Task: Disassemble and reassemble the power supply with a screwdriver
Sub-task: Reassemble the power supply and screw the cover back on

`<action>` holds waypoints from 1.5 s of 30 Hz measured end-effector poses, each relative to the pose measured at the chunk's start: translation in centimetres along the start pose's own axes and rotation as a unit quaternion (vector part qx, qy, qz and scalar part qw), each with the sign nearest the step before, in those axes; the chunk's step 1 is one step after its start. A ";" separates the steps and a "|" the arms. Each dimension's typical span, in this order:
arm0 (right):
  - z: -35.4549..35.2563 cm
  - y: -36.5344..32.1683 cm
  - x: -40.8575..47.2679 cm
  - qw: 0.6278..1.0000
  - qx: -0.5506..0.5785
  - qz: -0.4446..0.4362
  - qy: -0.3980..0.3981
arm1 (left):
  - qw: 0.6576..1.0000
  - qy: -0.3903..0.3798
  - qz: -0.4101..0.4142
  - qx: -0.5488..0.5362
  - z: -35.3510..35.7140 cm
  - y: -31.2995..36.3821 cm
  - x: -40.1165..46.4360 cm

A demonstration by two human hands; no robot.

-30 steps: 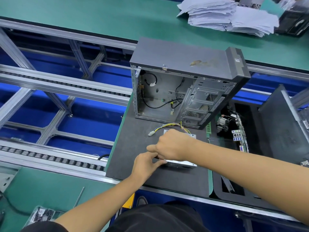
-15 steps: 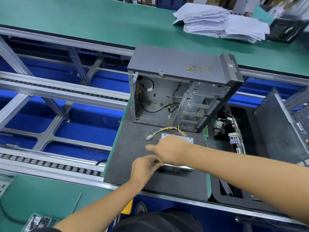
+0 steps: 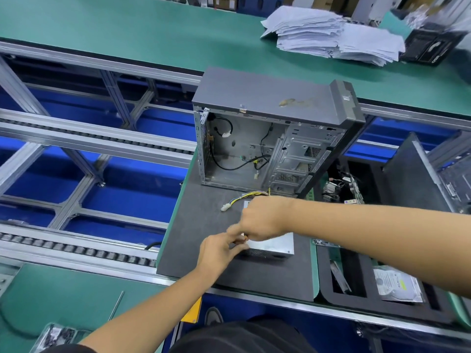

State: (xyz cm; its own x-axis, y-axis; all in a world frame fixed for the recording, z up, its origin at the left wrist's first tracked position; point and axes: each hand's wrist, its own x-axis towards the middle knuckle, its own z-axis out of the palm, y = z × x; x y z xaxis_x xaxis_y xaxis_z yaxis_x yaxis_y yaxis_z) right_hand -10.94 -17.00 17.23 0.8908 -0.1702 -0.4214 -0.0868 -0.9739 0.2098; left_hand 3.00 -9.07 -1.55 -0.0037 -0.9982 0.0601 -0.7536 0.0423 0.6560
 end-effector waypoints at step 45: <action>0.3 1.3 0.2 0.960 0.225 0.160 -0.051 | 0.993 0.023 0.012 -0.111 1.0 -0.2 -0.2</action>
State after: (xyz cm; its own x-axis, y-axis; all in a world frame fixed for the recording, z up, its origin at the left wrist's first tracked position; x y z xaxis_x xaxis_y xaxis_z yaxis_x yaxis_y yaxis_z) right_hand -11.00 -18.37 17.14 0.7406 -0.4622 -0.4877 -0.5527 -0.8318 -0.0510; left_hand 2.46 -8.92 -2.45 0.0139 -0.9941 0.1073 -0.5893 0.0786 0.8041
